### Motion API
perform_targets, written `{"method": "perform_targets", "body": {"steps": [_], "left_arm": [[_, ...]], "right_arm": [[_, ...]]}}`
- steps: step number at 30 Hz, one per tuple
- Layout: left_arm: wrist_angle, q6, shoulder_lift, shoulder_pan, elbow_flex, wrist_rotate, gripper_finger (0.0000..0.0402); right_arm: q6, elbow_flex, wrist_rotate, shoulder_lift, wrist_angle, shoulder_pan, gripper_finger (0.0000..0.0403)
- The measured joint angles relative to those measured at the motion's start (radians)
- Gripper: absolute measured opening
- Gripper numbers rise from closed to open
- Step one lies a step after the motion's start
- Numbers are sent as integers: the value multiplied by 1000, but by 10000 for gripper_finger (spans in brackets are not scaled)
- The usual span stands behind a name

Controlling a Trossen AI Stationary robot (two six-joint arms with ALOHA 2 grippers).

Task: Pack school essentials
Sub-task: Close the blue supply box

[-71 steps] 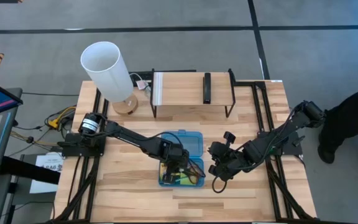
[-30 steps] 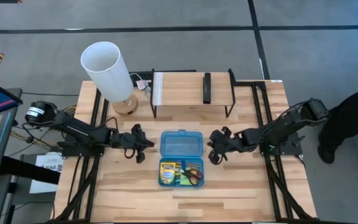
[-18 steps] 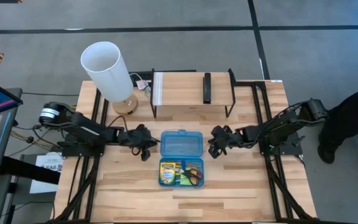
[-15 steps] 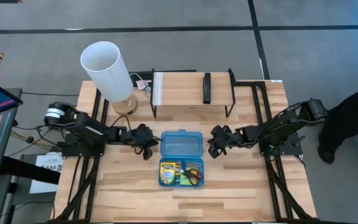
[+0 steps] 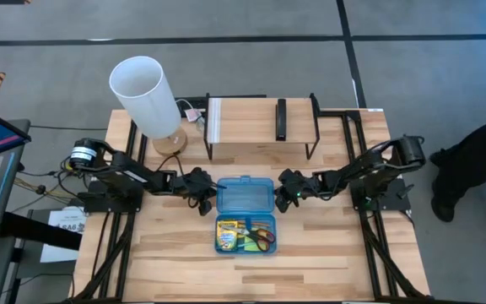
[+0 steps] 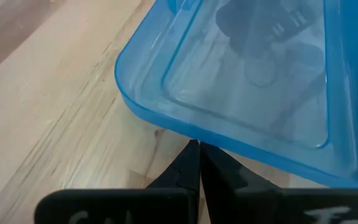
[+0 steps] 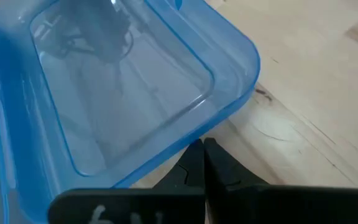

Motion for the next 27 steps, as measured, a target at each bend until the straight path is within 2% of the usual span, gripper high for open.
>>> {"method": "perform_targets", "body": {"steps": [12,27], "left_arm": [[23,25,-8,0,0,-12,0],[33,73,-87,0,1,-37,0]], "right_arm": [[-44,-5,-23,-97,-4,1,8],[-63,-2,-16,-99,18,4,8]]}}
